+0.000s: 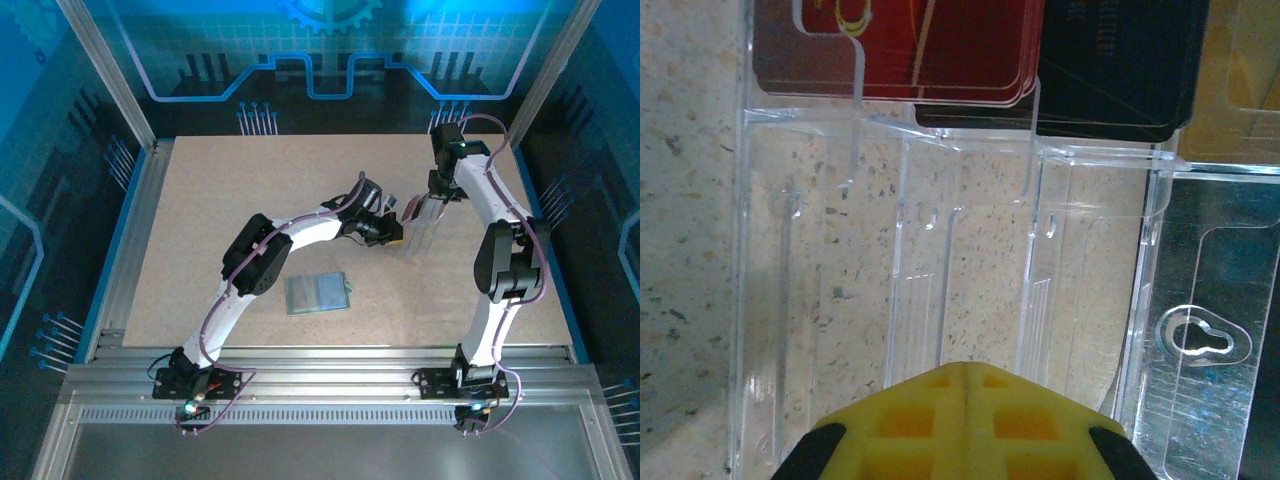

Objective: Put the credit cards into the card holder
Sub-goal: Pick up the credit card from the storage box.

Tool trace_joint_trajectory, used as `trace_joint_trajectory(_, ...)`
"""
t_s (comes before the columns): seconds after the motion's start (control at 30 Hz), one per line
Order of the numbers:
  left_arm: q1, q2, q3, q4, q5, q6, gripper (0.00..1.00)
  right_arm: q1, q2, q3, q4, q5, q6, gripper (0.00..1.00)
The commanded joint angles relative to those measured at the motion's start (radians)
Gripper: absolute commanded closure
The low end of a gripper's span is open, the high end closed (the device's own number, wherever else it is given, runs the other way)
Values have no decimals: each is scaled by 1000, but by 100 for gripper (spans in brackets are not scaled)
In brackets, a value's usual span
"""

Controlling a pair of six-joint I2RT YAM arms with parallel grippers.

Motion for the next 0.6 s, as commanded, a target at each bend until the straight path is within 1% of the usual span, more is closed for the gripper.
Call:
trace_joint_trajectory(0.0, 23, 79, -57, -126, -108, -6, 97, 10, -18, 32, -54, 40, -14, 89)
trace_joint_trajectory(0.17, 23, 78, -58, -125, -106, -6, 97, 17, -20, 38, -59, 41, -15, 91)
trace_joint_trajectory(0.4, 23, 54, -66, -120, -98, -6, 97, 27, -18, 65, -62, 31, -20, 100)
trace_joint_trajectory(0.57, 23, 32, -73, -114, -93, -5, 97, 33, -7, 84, -66, 17, -23, 100)
